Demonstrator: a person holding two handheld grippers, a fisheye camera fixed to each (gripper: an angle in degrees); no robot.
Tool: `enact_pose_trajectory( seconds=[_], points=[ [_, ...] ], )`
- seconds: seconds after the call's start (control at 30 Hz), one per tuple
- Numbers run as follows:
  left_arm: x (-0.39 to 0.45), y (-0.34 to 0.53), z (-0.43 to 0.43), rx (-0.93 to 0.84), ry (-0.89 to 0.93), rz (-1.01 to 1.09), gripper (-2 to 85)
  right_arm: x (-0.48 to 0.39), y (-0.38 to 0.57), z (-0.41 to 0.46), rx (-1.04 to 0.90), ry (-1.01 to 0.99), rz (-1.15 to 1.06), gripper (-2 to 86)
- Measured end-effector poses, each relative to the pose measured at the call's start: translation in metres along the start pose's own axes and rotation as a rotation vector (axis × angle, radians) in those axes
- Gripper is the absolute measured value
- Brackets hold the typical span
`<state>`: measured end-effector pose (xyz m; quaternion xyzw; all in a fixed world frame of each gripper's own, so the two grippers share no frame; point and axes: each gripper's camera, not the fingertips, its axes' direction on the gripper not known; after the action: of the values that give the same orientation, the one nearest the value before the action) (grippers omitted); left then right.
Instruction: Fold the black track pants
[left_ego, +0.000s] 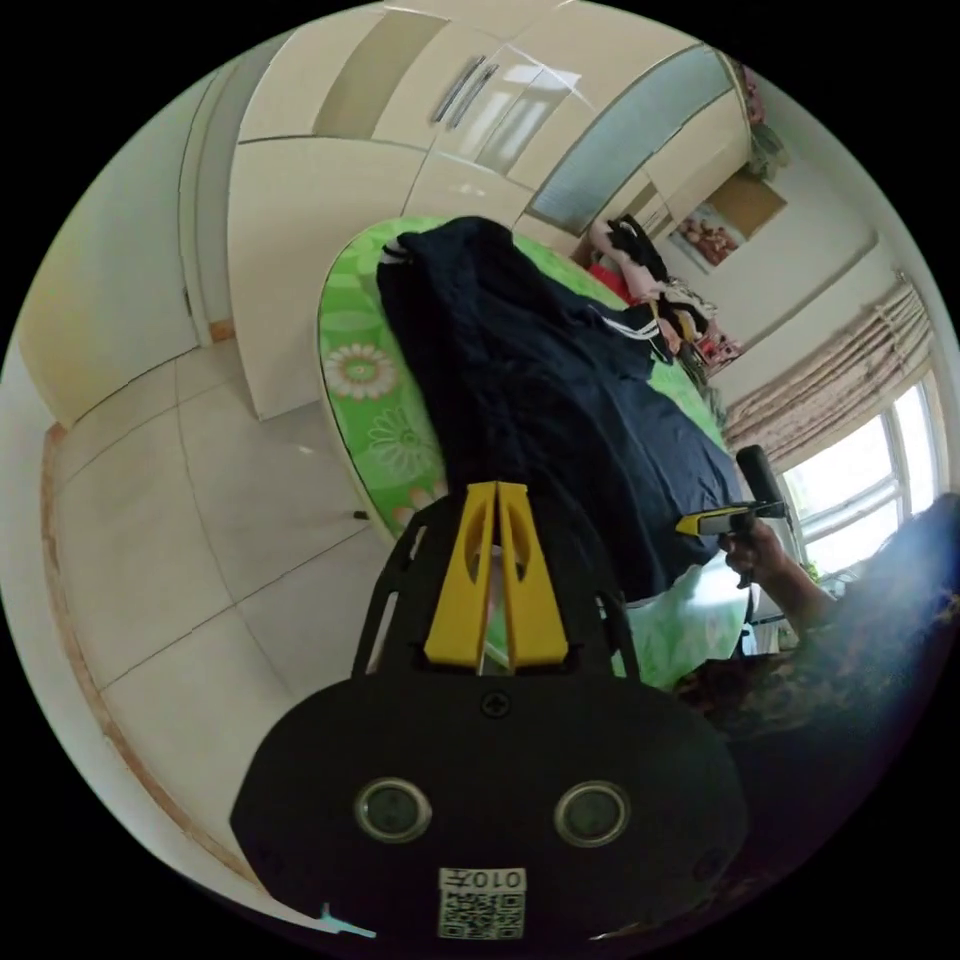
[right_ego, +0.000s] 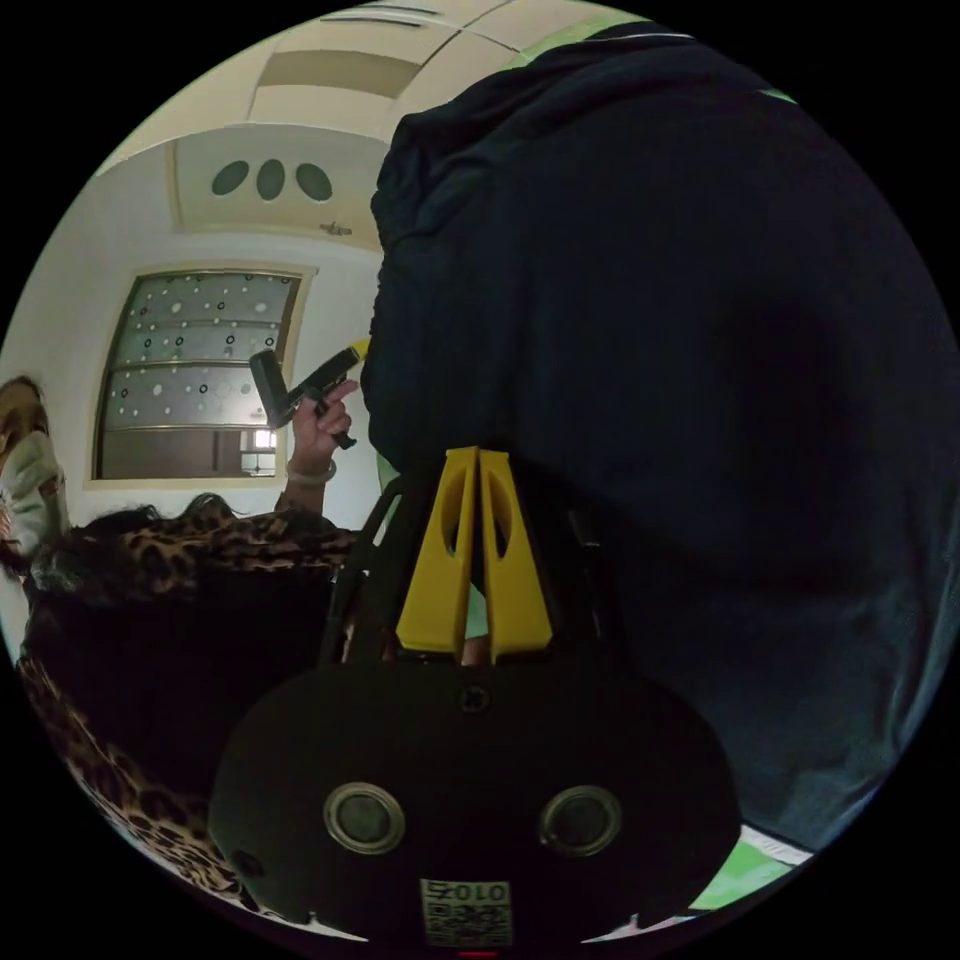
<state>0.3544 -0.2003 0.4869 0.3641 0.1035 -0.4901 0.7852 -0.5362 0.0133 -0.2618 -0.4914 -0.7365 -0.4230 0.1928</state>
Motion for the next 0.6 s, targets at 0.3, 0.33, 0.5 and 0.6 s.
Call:
enact_pose_trajectory(
  seconds=[0.3, 0.33, 0.5, 0.6],
  points=[
    [-0.029, 0.025, -0.034, -0.057, -0.163, -0.172, -0.4, 0.03, 0.038, -0.007, -0.015, -0.108, 0.038, 2.7],
    [-0.013, 0.023, -0.044, 0.016, -0.092, -0.129, -0.3, 0.031, 0.041, -0.01, -0.008, -0.109, 0.034, 2.7],
    [0.055, -0.001, -0.019, 0.06, -0.055, 0.053, -0.3, 0.058, 0.077, -0.061, 0.133, -0.082, 0.056, 2.6],
    [0.073, -0.01, 0.028, -0.059, -0.075, 0.113, -0.4, 0.069, 0.091, -0.075, 0.131, -0.055, 0.071, 2.6]
  ],
)
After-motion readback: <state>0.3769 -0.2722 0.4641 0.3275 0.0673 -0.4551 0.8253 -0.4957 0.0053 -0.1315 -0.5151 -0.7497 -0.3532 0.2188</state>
